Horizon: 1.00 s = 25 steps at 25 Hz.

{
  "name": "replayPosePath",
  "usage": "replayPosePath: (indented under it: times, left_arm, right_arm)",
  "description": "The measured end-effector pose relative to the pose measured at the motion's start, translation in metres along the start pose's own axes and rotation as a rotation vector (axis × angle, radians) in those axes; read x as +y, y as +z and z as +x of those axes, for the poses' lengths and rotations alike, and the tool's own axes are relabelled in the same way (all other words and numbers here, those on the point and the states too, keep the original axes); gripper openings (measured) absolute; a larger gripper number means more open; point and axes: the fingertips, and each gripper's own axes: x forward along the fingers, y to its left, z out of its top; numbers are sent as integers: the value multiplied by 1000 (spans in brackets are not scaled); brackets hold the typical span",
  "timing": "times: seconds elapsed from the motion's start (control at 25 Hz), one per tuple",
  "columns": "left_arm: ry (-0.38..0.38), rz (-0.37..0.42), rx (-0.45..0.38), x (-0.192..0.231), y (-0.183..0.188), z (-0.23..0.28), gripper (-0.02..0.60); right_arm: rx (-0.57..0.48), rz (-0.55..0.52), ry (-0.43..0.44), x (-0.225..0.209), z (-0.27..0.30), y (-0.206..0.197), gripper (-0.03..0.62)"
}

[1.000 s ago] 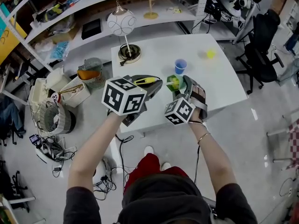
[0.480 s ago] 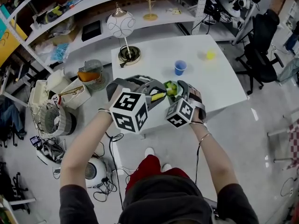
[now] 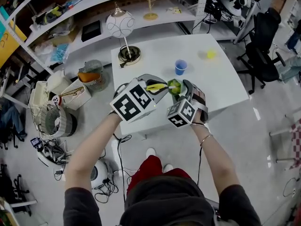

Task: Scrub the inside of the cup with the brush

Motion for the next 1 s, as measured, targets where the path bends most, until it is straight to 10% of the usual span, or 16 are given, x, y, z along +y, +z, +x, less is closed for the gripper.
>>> replayPosePath:
  times: [0.36,0.48,0.6,1.0]
  left_arm:
    - [32,-774,-148,31,-27,-2,44]
    - [24,-885,-190,33,-31,-6,44]
    - [22,-750,-173,25,-29,-8,44]
    - [-54,178,45,-20,-20,-6,46]
  right_arm:
    - [45,-76,-128,-10,1,-6,304]
    - [45,-97,-130,-11,-1,-2,304]
    - [41,-96,-82,-7,-1,-1,304]
    - [7,-83,119,24,-4,0,302]
